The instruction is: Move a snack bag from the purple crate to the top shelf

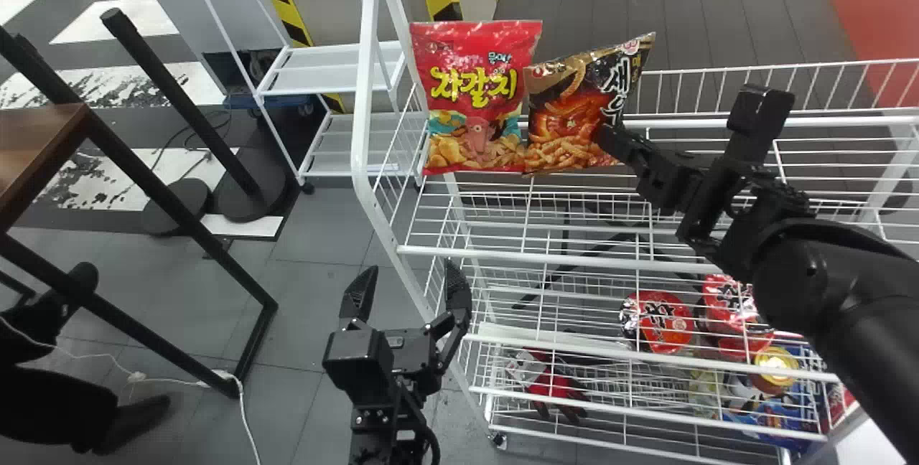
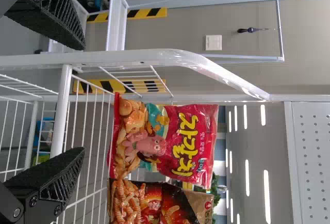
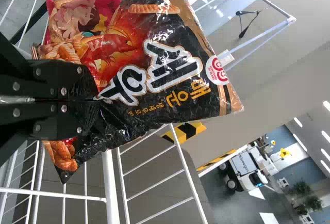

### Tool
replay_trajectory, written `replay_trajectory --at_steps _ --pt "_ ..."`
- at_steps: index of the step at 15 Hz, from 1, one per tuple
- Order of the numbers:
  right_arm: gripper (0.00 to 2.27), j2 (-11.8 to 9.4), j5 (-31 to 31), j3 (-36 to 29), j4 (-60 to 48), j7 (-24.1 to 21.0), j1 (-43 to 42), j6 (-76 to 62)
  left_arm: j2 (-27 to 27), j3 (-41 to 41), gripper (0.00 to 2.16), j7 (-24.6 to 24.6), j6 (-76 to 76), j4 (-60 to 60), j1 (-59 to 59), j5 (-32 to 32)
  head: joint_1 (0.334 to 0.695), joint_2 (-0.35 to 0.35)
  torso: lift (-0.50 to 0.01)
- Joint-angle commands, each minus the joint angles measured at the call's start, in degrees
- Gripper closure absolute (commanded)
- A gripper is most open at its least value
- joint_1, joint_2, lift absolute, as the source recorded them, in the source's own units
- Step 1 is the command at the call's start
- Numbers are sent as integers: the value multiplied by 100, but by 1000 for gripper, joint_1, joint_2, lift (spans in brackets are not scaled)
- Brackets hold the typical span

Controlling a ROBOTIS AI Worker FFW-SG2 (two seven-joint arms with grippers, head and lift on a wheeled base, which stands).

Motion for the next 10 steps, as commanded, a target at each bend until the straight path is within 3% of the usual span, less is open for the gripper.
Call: replay_trajectory --at_steps 1,4,10 --pt "741 5 23 7 27 123 -12 0 -7 0 124 0 -8 5 2 0 695 269 1" --pt "417 5 23 7 36 185 -21 0 2 9 124 0 -26 5 2 0 695 275 1" --pt "248 5 76 -19 -87 176 120 -18 2 9 124 9 -43 5 2 0 695 277 1"
